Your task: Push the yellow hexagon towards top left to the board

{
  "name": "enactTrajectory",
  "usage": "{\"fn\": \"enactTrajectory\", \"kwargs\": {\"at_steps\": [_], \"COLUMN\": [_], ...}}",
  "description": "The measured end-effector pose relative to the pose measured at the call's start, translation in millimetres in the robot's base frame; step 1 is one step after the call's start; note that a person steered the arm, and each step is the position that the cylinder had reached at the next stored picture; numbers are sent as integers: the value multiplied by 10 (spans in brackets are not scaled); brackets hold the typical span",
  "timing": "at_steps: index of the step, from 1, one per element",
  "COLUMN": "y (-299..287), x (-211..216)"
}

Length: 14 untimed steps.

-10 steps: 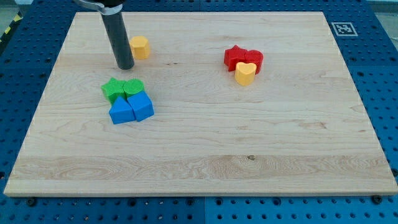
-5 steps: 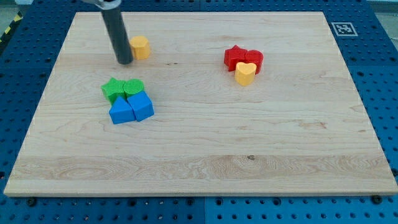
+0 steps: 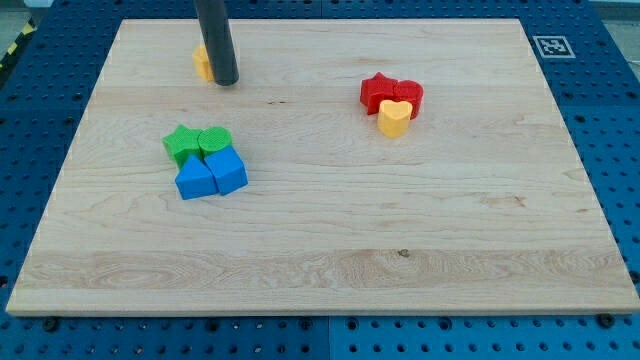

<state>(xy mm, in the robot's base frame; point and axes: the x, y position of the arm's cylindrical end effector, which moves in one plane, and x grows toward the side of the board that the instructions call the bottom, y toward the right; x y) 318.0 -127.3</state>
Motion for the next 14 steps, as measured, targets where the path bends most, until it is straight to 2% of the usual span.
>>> {"fn": "enactTrajectory", "kwargs": {"at_steps": [1, 6, 8, 10, 11, 13, 14], "y": [217, 225, -304, -415, -674, -788, -825], "x": [0, -27, -62, -425, -146, -142, -374]}}
